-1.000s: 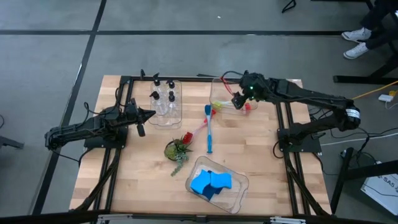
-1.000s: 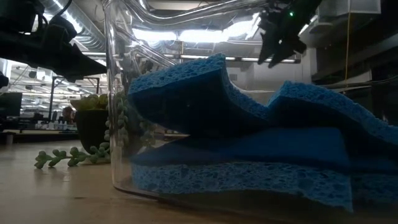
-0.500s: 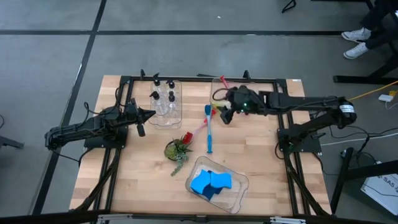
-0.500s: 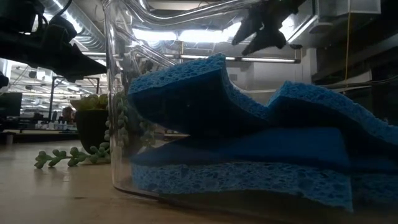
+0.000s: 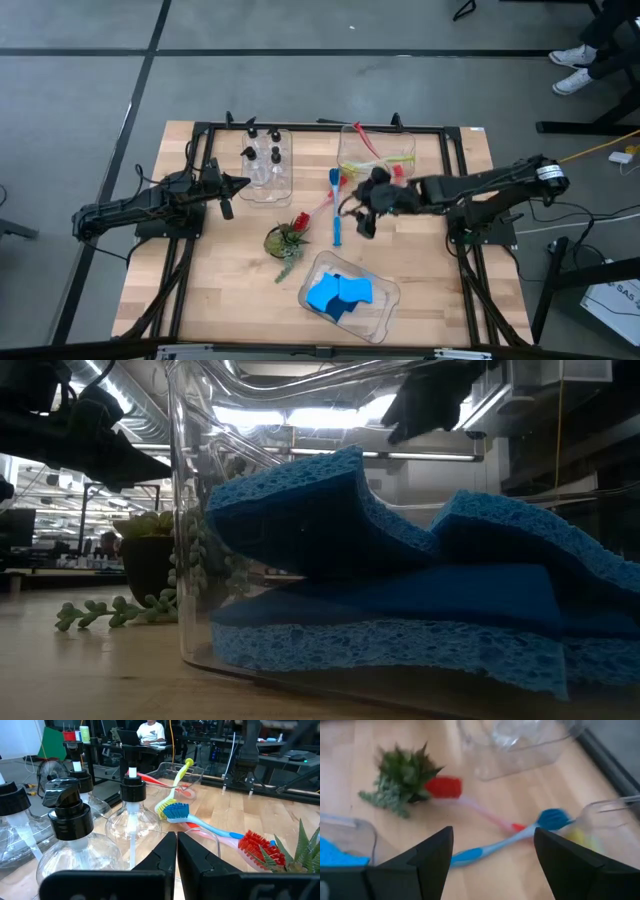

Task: Pick & Place Kitchen Sink Supplies
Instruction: Put the blue dish brush into the top right transparent bin

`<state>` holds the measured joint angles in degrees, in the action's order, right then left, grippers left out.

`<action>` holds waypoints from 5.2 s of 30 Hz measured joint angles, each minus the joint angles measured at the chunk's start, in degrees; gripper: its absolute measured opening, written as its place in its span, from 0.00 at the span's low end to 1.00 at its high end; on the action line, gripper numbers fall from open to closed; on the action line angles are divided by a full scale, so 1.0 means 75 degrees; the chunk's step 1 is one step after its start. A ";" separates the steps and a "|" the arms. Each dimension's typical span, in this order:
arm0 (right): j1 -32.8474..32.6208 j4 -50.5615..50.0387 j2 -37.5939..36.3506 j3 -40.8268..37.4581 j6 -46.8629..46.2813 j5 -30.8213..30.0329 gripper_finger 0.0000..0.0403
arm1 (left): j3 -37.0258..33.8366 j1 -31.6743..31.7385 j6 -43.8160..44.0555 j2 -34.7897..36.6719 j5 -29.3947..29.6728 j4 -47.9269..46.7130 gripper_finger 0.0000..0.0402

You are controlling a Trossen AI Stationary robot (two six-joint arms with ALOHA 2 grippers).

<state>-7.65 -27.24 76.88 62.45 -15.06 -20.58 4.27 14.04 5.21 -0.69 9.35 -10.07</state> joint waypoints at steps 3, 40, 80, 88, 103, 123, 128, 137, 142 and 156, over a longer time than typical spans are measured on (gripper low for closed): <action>-0.0310 0.0594 0.0190 -0.0453 -0.0431 -0.0023 0.68 | 0.0000 -0.0002 0.0000 0.0000 0.0002 0.0000 0.03; 0.1138 0.2608 0.4279 0.0067 -0.3343 0.0886 0.68 | -0.0003 -0.0002 0.0000 0.0000 0.0002 0.0000 0.03; 0.1225 0.0769 0.3206 0.0237 -0.3106 0.1732 0.34 | -0.0003 0.0000 0.0000 0.0000 0.0000 -0.0002 0.03; 0.1316 -0.0192 0.3049 0.0252 -0.3285 0.1707 0.61 | -0.0003 -0.0002 0.0000 0.0000 0.0000 0.0000 0.02; 0.1522 0.1130 0.3949 -0.0121 -0.3158 0.1266 0.70 | -0.0003 -0.0002 0.0000 0.0000 0.0002 0.0000 0.03; 0.1496 0.1405 0.4150 -0.0084 -0.2352 0.1236 0.19 | -0.0003 -0.0002 0.0000 0.0000 0.0000 0.0000 0.02; 0.1332 0.1059 0.3948 -0.0125 -0.2105 0.1304 0.15 | -0.0003 -0.0002 0.0000 0.0000 0.0001 -0.0001 0.02; 0.1031 0.0471 0.2997 -0.0142 -0.1891 0.1309 0.11 | -0.0003 -0.0002 0.0000 0.0000 0.0002 -0.0003 0.03; 0.0807 0.0388 0.2297 -0.0139 -0.1870 0.1136 0.12 | -0.0003 -0.0002 0.0000 0.0000 0.0000 0.0000 0.03; 0.0310 0.0152 0.0007 -0.0127 -0.1469 0.0656 0.12 | -0.0003 0.0000 0.0000 0.0000 0.0002 -0.0001 0.02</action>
<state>-5.32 -26.10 76.93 61.49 -26.08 -15.67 4.25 14.04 5.21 -0.69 9.36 -10.07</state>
